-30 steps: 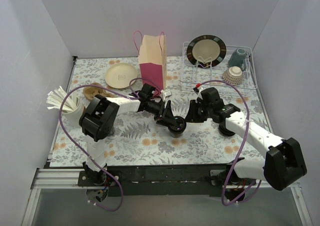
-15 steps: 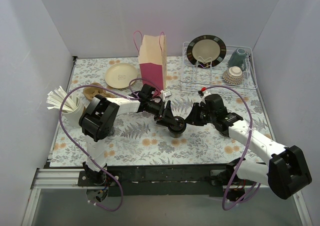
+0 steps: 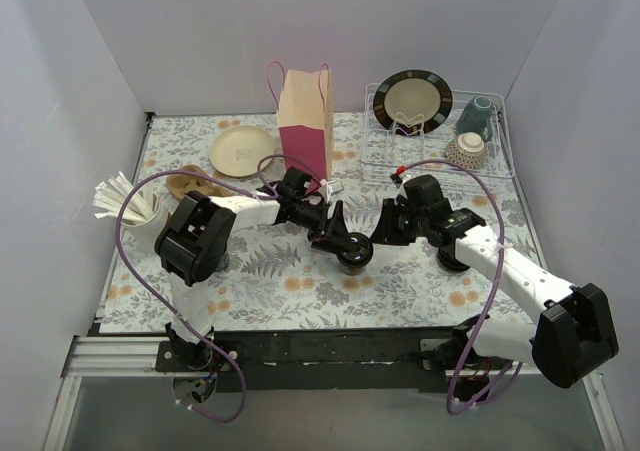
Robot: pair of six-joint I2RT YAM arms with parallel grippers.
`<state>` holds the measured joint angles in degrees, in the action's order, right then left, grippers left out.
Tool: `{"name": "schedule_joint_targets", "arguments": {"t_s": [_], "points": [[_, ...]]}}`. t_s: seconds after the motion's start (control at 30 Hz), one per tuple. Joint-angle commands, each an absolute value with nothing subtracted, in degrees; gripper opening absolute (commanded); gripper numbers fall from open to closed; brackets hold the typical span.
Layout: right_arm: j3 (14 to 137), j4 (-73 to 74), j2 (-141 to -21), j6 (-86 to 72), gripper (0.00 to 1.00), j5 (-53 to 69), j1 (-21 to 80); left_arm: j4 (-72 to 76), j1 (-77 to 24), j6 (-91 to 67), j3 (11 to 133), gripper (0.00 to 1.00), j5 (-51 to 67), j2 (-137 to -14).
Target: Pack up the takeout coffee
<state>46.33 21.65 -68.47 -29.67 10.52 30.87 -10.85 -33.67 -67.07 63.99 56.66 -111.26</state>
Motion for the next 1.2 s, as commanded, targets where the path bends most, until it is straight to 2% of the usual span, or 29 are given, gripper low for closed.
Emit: {"name": "schedule_joint_targets", "arguments": {"t_s": [0.0,0.9,1.03,1.17], "points": [[50.97,25.75,-67.77,-28.56,0.29,9.93,31.11,-22.32,-34.72,-59.76,60.90,0.64,31.03,-116.02],[51.59,25.05,-67.06,-28.13,0.31,11.34,31.11,-29.18,-33.31,-61.70,68.29,0.88,43.42,-111.71],[50.80,25.05,-66.88,-27.86,0.31,11.43,31.11,-29.88,-33.31,-62.14,69.26,0.98,43.77,-111.36],[50.10,25.22,-66.62,-27.51,0.31,11.60,31.11,-29.53,-33.31,-62.58,68.12,0.98,44.30,-110.92]]}}
